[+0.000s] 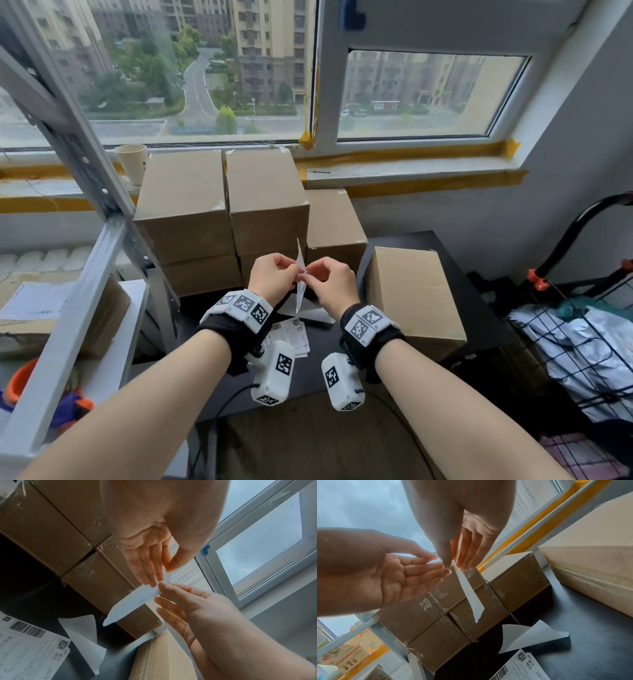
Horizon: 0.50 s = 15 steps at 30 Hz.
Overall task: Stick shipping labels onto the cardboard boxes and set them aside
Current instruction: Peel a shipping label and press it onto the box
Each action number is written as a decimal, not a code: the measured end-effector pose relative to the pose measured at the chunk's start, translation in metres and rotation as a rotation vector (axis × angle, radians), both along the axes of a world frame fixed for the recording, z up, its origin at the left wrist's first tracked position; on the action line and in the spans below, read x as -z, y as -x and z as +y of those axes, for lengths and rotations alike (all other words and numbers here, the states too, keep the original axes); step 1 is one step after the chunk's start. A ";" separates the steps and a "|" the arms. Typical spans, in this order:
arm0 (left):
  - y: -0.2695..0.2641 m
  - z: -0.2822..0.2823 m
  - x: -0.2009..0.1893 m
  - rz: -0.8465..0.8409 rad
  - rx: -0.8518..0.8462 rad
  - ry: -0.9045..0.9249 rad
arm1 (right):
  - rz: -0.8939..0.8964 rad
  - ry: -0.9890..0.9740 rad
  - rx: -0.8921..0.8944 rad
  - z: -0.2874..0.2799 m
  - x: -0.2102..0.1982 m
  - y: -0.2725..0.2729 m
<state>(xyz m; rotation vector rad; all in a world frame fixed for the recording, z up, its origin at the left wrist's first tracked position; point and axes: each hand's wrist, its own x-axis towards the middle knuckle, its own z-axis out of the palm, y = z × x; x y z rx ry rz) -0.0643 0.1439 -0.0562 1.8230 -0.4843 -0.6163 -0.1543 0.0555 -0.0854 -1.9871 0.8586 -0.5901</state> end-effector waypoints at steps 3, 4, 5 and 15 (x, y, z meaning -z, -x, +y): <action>0.008 -0.004 -0.006 0.022 0.029 0.036 | -0.014 -0.026 0.034 -0.005 -0.004 0.008; 0.010 -0.006 -0.007 0.016 0.049 0.043 | -0.019 -0.034 0.048 -0.008 -0.004 0.010; 0.012 -0.007 -0.008 0.001 0.070 0.043 | -0.023 -0.042 0.065 -0.011 -0.004 0.014; 0.017 -0.042 0.011 -0.192 0.124 -0.249 | -0.154 -0.303 0.228 -0.061 -0.002 0.063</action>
